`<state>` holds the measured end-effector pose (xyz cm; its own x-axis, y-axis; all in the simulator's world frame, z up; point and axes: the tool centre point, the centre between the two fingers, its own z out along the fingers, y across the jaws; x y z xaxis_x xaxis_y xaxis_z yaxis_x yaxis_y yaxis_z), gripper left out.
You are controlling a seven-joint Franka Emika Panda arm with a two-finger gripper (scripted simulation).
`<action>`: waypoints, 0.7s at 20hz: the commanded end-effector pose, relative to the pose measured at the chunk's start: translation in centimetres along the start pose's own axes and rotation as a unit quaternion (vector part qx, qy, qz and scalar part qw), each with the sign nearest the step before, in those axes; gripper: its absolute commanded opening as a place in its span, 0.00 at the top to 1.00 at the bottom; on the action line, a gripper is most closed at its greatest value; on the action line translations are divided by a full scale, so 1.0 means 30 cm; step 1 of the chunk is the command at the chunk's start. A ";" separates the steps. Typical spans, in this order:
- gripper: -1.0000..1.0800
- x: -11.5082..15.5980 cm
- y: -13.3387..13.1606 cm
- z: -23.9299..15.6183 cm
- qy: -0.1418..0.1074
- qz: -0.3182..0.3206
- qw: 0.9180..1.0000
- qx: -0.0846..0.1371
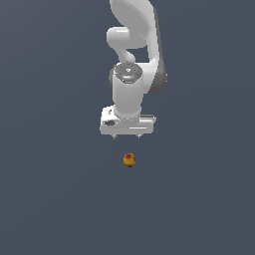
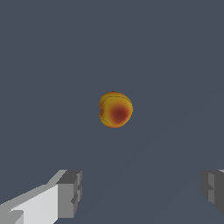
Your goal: Pick up the object and move it to a goal position.
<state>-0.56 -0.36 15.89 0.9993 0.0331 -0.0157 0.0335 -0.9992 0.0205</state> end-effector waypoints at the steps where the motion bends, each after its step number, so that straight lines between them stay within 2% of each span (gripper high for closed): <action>1: 0.04 0.010 -0.002 0.013 0.000 -0.001 1.000 0.000; 14: 0.04 0.132 -0.029 0.190 0.006 -0.004 1.000 0.008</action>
<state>2.86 0.41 10.77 0.9992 0.0406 -0.0058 0.0407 -0.9991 0.0073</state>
